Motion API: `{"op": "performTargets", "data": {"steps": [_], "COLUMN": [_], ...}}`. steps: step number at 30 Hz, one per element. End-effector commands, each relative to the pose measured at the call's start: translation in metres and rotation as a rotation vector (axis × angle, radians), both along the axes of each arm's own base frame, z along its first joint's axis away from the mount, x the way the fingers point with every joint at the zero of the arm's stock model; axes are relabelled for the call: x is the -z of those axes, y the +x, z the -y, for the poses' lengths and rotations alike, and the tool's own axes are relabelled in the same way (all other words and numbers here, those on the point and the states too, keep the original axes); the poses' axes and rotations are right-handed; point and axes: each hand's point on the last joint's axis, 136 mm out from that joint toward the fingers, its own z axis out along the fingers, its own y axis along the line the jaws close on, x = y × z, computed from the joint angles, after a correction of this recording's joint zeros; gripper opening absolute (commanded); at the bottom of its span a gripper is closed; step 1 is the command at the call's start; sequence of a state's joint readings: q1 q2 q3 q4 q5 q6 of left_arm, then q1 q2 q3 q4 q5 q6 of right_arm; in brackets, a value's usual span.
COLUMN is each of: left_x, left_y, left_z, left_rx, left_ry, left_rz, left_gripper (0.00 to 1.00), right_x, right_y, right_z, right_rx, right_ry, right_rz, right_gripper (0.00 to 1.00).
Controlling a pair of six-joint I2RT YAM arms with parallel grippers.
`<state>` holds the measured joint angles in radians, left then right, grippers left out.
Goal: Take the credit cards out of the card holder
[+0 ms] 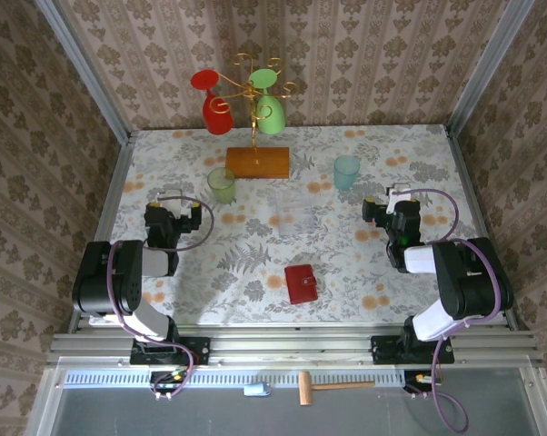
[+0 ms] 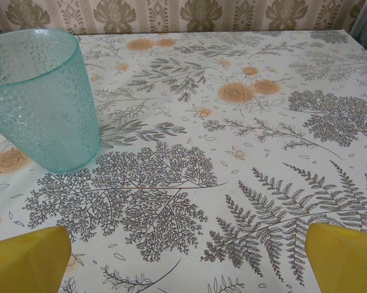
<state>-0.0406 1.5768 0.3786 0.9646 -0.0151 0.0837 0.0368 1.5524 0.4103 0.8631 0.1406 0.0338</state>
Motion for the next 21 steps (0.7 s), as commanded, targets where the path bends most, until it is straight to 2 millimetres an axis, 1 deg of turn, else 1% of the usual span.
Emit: {"op": "performTargets", "data": {"steps": [1,12,13,15,17,21], "left_x": [-0.003,-0.003,-0.003,-0.002,-0.003,-0.003], "left_y": [-0.003,-0.003,-0.003,0.0,-0.001,-0.001], "left_z": [0.002,0.002,0.001,-0.013,-0.016,-0.017], "left_rx": [0.009,0.008,0.003,-0.064,-0.062,-0.067], "left_ry": [0.023,0.022,0.021,0.002,-0.028,-0.028], "left_rz": [0.005,0.006,0.005,-0.015,-0.002,-0.003], "left_gripper": [1.0,1.0,1.0,1.0,1.0,1.0], "right_x": [-0.006,-0.006,-0.005,-0.005,-0.006,-0.005], "right_y": [-0.001,-0.001,-0.001,-0.001,-0.001,-0.001], "right_z": [-0.001,-0.001,-0.001,-0.001,-0.001,-0.001], "right_rx": [-0.01,-0.011,-0.01,-0.011,-0.011,-0.009], "right_ry": [0.011,0.011,0.012,0.013,0.013,0.014], "right_rz": [0.014,0.013,0.013,0.013,0.014,0.01], "right_gripper": [1.0,1.0,1.0,1.0,1.0,1.0]}}
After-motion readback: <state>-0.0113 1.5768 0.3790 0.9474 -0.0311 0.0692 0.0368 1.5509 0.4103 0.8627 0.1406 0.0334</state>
